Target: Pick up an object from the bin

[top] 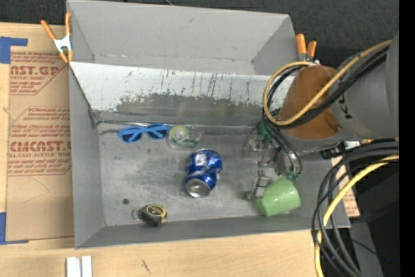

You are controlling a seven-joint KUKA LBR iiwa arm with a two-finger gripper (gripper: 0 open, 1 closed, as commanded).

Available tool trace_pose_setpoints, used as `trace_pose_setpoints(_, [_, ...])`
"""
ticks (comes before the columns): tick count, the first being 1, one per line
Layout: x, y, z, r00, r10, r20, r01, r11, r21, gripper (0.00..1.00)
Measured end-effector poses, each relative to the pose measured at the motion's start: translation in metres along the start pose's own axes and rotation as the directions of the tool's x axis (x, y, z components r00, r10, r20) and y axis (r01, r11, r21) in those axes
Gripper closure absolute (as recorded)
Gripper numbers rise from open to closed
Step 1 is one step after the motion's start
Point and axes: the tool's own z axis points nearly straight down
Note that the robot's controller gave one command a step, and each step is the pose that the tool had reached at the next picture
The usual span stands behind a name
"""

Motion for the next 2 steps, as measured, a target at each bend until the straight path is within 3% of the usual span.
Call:
trace_pose_setpoints(1, [0.020,-0.043,-0.004,0.970,-0.241,0.005,0.241,0.970,-0.008,0.00])
trace_pose_setpoints(2, [0.027,-0.065,-0.061,0.938,-0.347,0.009,0.347,0.938,0.005,0.00])
